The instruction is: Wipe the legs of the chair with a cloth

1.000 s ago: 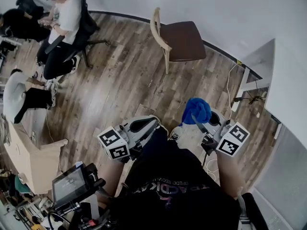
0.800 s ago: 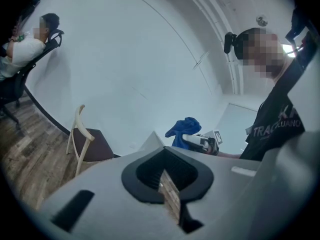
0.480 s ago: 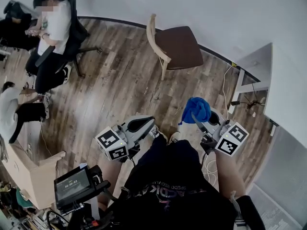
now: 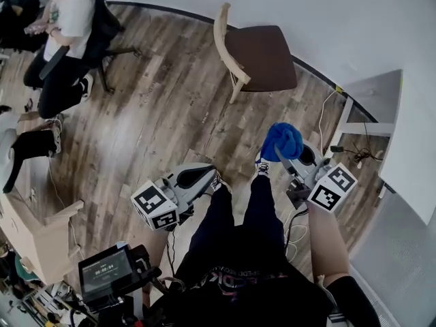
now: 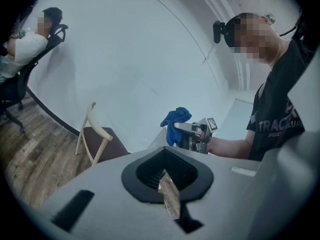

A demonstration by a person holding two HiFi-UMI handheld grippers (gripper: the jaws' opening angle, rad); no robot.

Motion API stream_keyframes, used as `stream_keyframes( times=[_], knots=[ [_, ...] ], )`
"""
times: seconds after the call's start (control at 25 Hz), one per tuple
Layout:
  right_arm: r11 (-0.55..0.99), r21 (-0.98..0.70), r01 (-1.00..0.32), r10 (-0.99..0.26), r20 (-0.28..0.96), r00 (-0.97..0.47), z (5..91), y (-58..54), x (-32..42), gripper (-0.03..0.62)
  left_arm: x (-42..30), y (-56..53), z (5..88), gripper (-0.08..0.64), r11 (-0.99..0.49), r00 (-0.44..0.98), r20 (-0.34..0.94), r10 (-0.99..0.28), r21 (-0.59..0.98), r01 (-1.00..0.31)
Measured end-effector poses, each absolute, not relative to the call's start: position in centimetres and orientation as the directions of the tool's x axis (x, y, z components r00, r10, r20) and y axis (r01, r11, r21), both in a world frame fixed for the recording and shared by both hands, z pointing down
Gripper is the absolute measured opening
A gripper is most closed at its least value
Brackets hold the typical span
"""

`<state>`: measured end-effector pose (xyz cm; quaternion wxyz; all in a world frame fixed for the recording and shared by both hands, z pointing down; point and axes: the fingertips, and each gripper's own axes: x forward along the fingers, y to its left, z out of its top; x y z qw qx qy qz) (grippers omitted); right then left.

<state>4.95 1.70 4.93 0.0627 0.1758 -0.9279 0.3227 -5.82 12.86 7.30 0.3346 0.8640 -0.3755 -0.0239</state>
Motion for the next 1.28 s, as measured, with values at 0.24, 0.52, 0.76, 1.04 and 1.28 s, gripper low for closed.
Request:
stream_keyframes(
  times=[0.24,0.52,0.76,1.04,1.28],
  knots=[
    [0.723,-0.605,-0.333,-0.201,0.277,-0.940,10.7,-4.6,4.5,0.097,-6.1,8.5,11.4,0.002,-0.396,0.632,0.234,-0.739,0.608,-0.688],
    [0.738,-0.613,-0.282,-0.072,0.344,-0.936,17.7,-8.1,3.9,0.097,-5.4,7.2,16.4,0.002,-0.284,0.528,0.272,-0.804,0.604,-0.744],
    [0.753,-0.604,-0.263,0.016,0.415,-0.910,25.3,-9.7,3.4,0.097,-3.0,6.6,23.6,0.002,-0.219,0.491,0.288,-0.822,0.637,-0.739],
    [0.766,-0.582,-0.275,0.040,0.469,-0.882,35.6,-11.7,1.2,0.097,-1.6,4.1,34.2,0.002,-0.217,0.497,0.258,-0.828,0.670,-0.710],
    [0.797,-0.519,-0.310,0.003,0.516,-0.857,44.5,-13.5,0.2,0.097,-1.4,2.9,41.0,0.002,-0.348,0.574,0.245,-0.781,0.593,-0.726]
  ],
)
